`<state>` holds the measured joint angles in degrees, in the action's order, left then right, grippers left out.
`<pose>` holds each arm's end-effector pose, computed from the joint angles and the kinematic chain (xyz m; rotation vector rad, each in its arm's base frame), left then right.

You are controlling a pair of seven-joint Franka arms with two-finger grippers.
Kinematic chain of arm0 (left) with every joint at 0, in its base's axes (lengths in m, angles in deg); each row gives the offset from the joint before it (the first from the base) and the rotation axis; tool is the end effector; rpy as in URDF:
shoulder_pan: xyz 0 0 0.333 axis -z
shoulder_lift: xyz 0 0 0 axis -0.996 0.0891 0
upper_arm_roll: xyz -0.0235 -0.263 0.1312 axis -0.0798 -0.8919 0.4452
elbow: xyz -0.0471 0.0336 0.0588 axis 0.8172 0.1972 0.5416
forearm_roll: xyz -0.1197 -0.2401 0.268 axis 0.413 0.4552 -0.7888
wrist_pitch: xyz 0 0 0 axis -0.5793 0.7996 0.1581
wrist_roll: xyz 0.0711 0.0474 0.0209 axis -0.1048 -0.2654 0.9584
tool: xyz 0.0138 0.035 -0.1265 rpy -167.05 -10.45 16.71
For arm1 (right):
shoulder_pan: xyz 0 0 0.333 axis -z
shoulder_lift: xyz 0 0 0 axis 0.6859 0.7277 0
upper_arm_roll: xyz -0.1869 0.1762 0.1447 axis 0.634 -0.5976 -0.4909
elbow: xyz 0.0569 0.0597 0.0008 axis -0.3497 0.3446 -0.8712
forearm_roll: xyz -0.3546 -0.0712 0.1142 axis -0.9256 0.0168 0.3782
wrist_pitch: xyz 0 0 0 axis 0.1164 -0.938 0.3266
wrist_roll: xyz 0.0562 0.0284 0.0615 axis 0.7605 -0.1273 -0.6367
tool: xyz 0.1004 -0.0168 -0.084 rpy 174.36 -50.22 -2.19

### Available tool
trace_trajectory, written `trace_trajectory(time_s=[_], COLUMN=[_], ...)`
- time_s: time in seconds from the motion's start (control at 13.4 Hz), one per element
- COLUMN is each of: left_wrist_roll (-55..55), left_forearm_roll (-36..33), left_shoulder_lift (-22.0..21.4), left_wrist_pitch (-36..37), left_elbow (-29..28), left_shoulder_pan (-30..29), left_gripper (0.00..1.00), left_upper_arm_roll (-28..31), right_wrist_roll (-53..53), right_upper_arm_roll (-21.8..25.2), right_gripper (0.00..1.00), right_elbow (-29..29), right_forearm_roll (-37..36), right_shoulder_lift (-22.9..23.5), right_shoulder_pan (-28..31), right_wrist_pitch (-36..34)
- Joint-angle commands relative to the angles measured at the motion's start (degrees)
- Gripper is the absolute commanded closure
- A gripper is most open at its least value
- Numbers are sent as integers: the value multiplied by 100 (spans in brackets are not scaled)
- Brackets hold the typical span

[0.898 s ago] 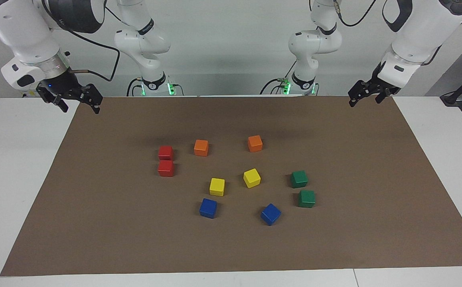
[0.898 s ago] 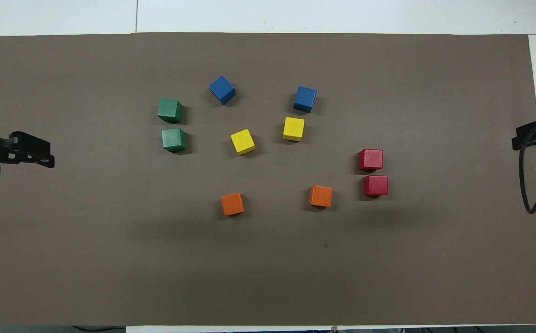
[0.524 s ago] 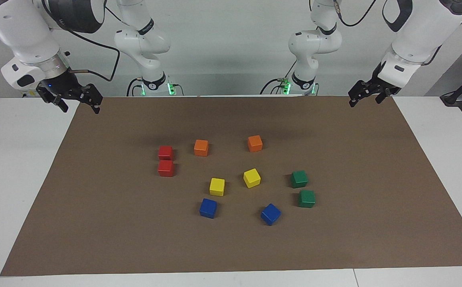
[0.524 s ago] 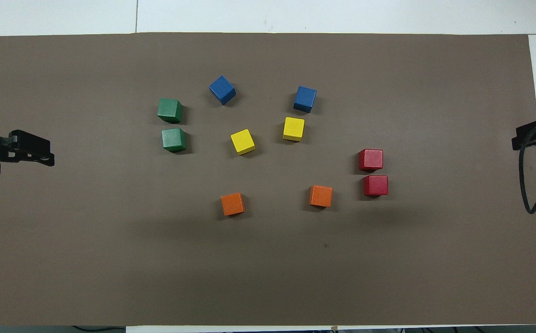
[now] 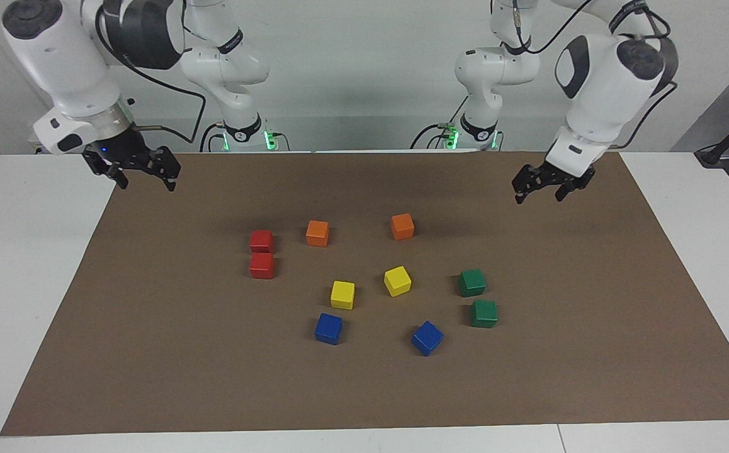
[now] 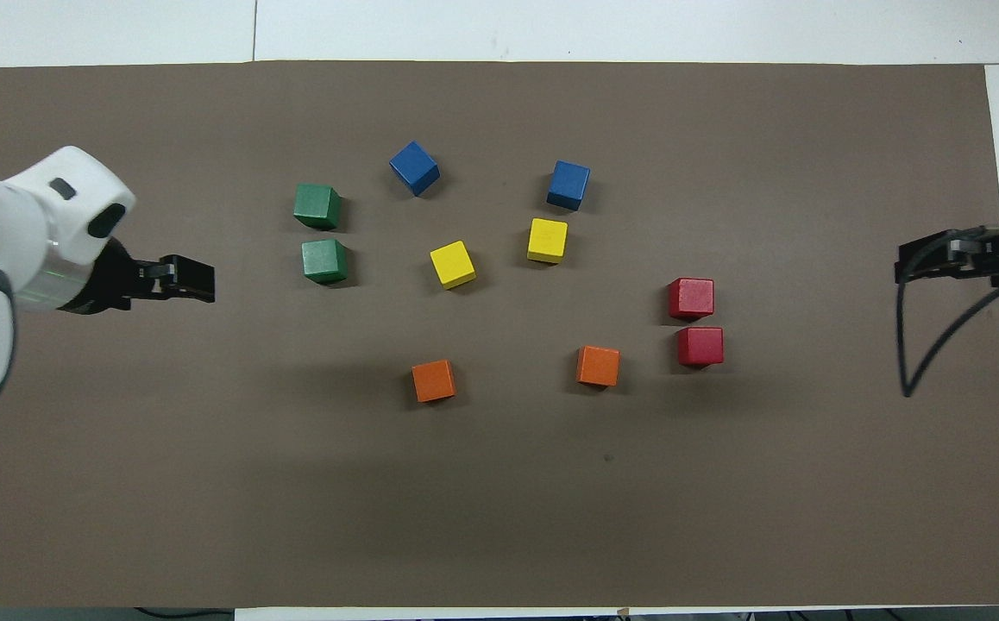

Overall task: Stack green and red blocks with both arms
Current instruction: 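Grasp the green cube with the left gripper while the right gripper grasps red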

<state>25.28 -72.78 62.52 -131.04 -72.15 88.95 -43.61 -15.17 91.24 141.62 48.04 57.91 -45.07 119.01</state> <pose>0.5296 -0.1048 0.4541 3.0819 -0.0226 -0.0405 0.5352 -0.0043 0.5134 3.1135 -0.1370 -0.0030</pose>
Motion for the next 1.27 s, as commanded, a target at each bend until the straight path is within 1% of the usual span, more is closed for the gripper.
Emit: trace_trajectory(time_s=[0.0, 0.15, 0.22, 0.3, 0.37, 0.52, 0.75, 0.82, 0.9, 1.05, 1.2], left_wrist_roll=[112, 234, 418, 498, 577, 1234, 1308, 1308, 1325, 1421, 1422], left_forearm_roll=[100, 92, 74, 48, 39, 4, -111, -111, -119, -120, -120], left_shoulder_lift=[560, 999, 1280, 1457, 1659, 1993, 2038, 2073, 2204, 2241, 2249], left_wrist_pitch=[-731, -1240, -1547, -1698, -1700, -1848, -2007, -2121, -2235, -2446, -2587], left_elbow=[-69, -8, 62, 115, 246, 448, 423, 388, 379, 222, 150], left_shoulder_pan=[374, 533, 673, 718, 797, 902, 947, 938, 956, 964, 956], left_gripper=[0, 0, 0, 0, 0, 0, 0, 0, 0, 0, 0], left_upper_arm_roll=[68, 77, 86, 86, 103, 104, 104, 104, 104, 104, 104], right_wrist_roll=[812, 1304, 1481, 1570, 1605, 1614, 1982, 2088, 2228, 2519, 2520], right_upper_arm_roll=[-55, -55, -55, -55, -55, -55, -55, -63, -55, -55, -55], right_gripper=[1, 1, 2, 2, 2, 2, 2, 2, 2, 2, 2], right_elbow=[877, 1079, 1271, 1482, 1702, 2019, 2187, 2266, 2292, 2301, 2397], right_forearm_roll=[13, 40, 153, 224, 224, 233, 251, 364, 556, 611, 611], right_shoulder_lift=[-197, 40, 137, 190, 243, 392, 638, 665, 691, 700, 744], right_shoulder_pan=[-438, -614, -771, -808, -843, -878, -984, -1019, -1202, -1274, -1274], right_wrist_pitch=[829, 1128, 1451, 1794, 2093, 2586, 2930, 3009, 3054, 3080, 3159])
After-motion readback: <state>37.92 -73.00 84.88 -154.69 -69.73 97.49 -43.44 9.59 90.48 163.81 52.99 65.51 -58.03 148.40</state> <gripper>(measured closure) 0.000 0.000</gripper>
